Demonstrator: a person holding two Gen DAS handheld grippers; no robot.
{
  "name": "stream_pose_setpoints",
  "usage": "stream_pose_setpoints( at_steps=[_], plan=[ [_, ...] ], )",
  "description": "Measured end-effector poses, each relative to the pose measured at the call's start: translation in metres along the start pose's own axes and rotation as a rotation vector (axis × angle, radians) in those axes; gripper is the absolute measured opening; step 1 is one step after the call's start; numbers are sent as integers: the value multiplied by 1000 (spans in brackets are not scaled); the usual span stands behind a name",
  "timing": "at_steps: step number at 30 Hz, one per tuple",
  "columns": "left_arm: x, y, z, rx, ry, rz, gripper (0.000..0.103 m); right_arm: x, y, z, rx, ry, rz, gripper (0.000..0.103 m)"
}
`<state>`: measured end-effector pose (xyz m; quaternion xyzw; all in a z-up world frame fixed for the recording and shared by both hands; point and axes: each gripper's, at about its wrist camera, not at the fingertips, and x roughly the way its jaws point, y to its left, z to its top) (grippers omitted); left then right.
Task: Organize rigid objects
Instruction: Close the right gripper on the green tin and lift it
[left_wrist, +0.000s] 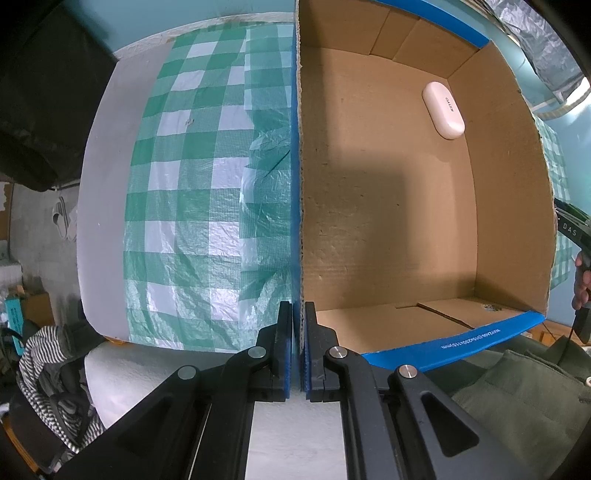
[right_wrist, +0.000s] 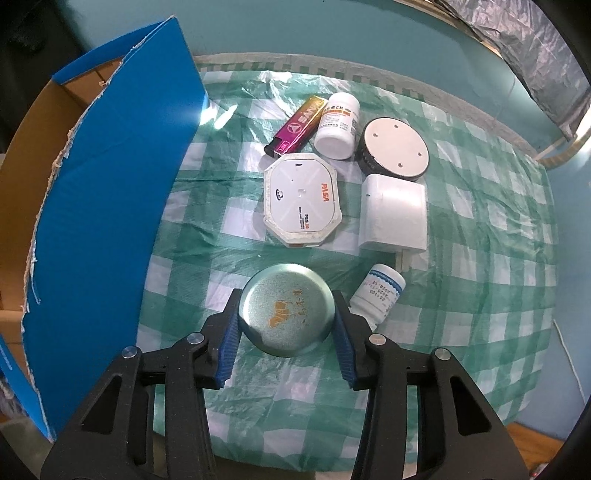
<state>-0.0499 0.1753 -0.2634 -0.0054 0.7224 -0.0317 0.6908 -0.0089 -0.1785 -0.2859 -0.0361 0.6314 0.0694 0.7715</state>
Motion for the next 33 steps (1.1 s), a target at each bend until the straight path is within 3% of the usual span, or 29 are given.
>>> stream_pose_setpoints(
  at_steps=[14,33],
  plan=[
    [2,-1,2,7,9,0,5,-29,0,8,-8,-68,-16,44],
    [3,-4,2,10,9,3,5,-73,21,53,-76,-182,-4,44]
  ],
)
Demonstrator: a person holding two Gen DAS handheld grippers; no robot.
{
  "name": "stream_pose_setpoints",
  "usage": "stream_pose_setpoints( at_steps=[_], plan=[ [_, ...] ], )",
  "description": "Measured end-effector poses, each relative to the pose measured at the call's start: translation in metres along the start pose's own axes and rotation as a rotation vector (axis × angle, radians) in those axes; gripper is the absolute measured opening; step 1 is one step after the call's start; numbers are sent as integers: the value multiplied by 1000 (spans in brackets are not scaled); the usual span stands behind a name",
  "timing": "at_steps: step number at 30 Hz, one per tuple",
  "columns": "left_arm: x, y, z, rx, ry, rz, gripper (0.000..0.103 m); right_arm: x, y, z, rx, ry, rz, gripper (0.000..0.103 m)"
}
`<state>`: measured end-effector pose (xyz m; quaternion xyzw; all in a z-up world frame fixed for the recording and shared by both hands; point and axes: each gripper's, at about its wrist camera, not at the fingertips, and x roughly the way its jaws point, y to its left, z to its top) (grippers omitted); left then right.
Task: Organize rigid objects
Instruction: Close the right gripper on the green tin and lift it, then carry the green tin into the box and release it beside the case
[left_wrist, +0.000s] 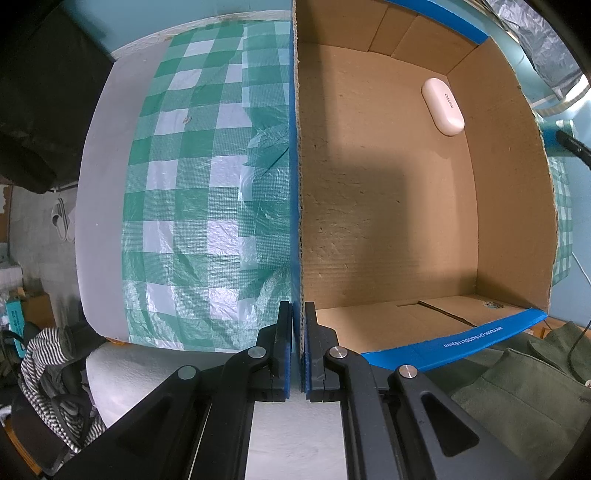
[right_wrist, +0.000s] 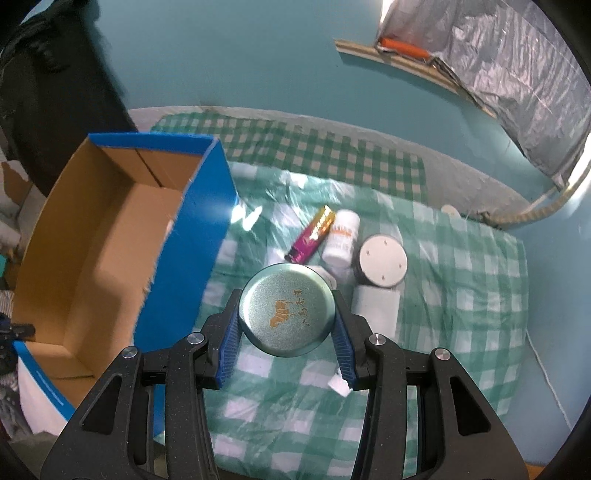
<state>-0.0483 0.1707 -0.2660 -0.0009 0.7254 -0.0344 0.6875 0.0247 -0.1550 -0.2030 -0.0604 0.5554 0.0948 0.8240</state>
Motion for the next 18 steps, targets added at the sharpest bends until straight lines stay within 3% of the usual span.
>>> stream_pose_setpoints(
  at_steps=[18],
  plan=[
    [-1,3,0,-9,1,-5,5,-18,38,56,-91,-91,64,44]
  ],
)
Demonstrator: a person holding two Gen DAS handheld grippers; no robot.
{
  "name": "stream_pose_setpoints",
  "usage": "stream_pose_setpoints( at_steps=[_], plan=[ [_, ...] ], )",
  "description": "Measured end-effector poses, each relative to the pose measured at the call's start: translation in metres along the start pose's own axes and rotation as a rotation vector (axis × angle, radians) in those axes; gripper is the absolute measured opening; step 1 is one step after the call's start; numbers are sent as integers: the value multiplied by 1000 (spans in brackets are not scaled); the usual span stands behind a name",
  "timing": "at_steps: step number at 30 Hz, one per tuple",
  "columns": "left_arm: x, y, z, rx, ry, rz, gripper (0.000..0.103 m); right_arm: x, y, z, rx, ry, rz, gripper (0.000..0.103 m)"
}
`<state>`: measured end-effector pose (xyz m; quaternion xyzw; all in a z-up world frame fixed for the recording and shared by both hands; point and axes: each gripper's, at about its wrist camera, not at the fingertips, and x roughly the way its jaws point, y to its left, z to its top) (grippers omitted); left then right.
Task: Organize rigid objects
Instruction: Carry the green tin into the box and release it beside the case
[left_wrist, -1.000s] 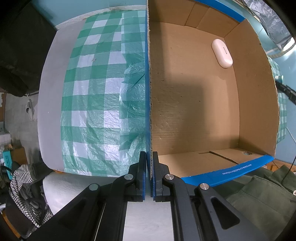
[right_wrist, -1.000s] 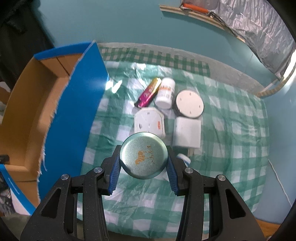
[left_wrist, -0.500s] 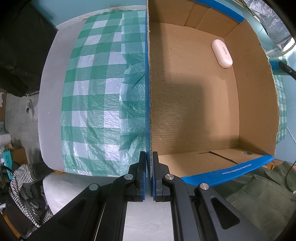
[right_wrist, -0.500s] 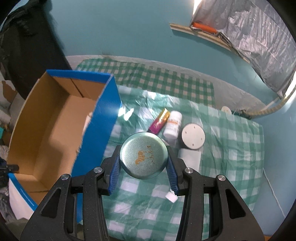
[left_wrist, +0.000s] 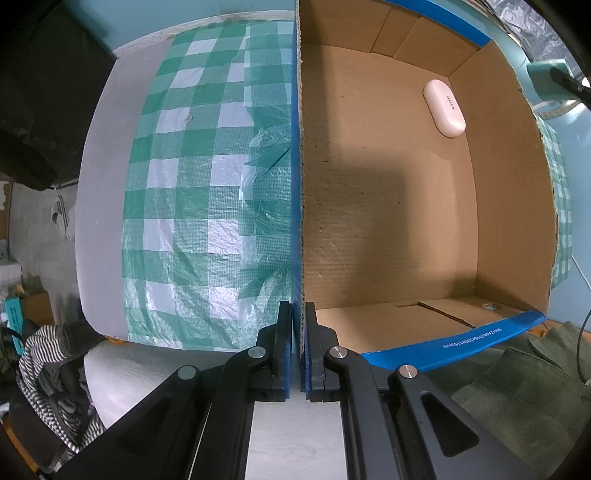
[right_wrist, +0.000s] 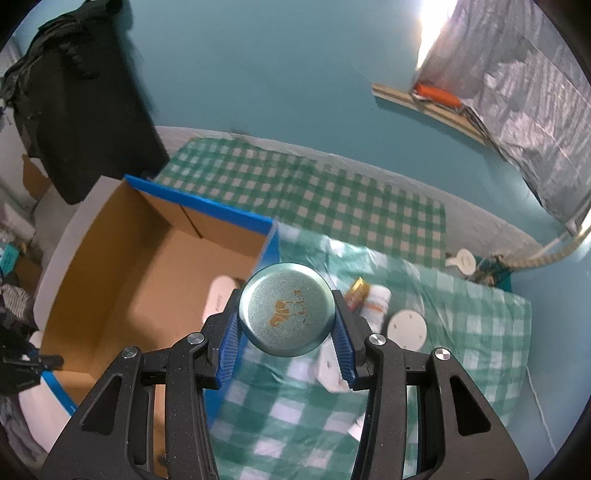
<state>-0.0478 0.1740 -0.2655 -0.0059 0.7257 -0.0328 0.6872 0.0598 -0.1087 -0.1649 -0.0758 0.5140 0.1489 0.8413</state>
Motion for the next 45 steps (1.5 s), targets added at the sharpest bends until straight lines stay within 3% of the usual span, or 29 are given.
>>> stream_pose_setpoints(
  at_steps=[23,45],
  plan=[
    [3,7,-2,-14,2,-8,5,48,46,30,-81,59,75,44],
    [5,8,-2,-10,6,-7,5,54,36,28,-16,99,81,45]
  ],
)
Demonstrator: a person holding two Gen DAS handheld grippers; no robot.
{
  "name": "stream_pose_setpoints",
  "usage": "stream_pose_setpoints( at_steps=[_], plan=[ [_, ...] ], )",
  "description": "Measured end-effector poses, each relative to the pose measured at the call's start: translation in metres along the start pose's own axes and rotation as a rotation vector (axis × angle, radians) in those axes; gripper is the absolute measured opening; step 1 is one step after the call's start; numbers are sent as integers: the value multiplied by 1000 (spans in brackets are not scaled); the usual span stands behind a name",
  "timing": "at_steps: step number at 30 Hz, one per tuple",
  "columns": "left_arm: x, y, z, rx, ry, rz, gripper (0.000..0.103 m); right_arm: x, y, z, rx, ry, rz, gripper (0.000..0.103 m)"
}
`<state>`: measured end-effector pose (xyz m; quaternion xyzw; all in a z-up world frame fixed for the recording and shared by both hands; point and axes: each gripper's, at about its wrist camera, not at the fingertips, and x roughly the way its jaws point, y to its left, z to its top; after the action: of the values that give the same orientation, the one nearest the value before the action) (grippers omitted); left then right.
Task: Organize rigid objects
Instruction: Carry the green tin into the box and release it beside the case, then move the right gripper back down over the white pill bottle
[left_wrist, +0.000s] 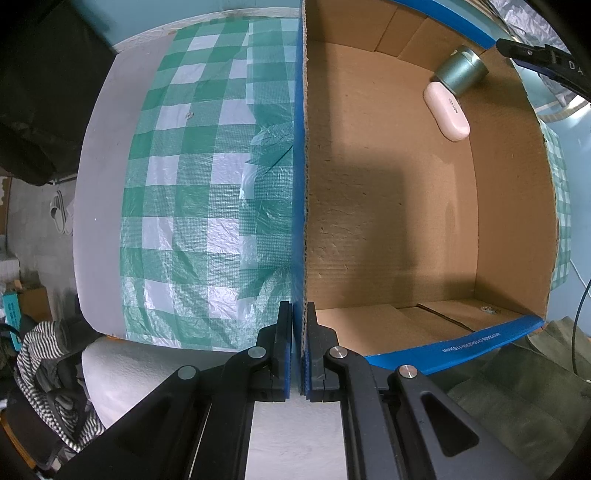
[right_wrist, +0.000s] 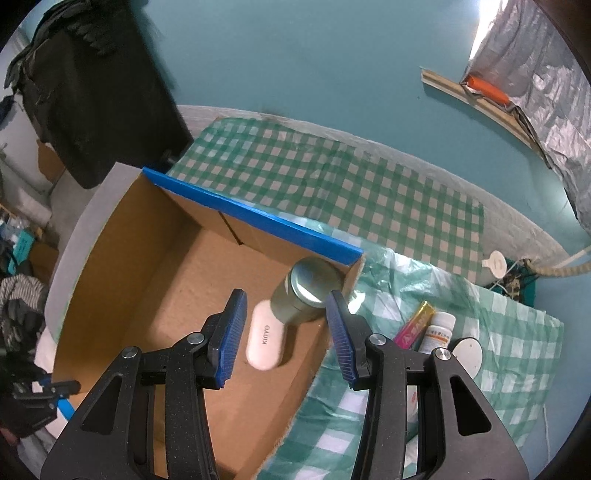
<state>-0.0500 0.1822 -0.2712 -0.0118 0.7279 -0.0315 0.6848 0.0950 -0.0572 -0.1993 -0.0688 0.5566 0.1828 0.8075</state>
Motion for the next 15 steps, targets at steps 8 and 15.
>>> stream_pose_setpoints(
  at_steps=[8,15],
  plan=[
    [1,0,0,-5,5,-1,5,-13,-3,-1,8,-9,-6,49],
    [2,-2,1,-6,6,4,5,-31,-12,-2,20,-29,-22,49]
  ],
)
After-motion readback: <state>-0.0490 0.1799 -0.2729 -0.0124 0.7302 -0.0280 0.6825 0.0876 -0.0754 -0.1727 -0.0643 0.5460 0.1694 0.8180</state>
